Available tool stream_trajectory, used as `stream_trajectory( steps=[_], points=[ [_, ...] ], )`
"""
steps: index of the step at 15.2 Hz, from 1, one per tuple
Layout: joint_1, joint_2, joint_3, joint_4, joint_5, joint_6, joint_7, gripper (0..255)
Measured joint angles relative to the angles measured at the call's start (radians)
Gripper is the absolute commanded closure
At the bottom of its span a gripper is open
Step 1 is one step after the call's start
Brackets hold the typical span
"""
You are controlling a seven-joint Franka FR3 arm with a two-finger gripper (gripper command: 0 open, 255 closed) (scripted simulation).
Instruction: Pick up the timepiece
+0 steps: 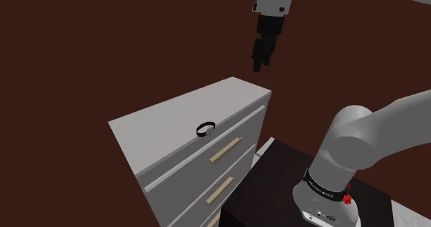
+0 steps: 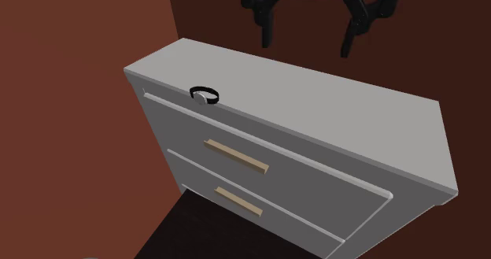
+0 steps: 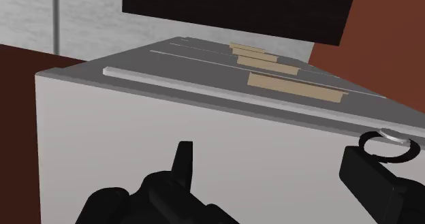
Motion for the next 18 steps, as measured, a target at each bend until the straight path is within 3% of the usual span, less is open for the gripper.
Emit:
stream_trajectory(
  steps=[2,6,14,18],
  points=[
    [-0.005,-0.012,0.011,-0.017,0.009,0.009,0.027,0],
    [-0.035,-0.071,0.114,-0.114,0.092,0.088,0.262,0],
    [-0.114,-0.061,0.4,-0.227,0.275,0.322,0.809,0],
    [-0.197,0.026,0.564,-0.209,0.329,0.455,1.082,0]
  ],
)
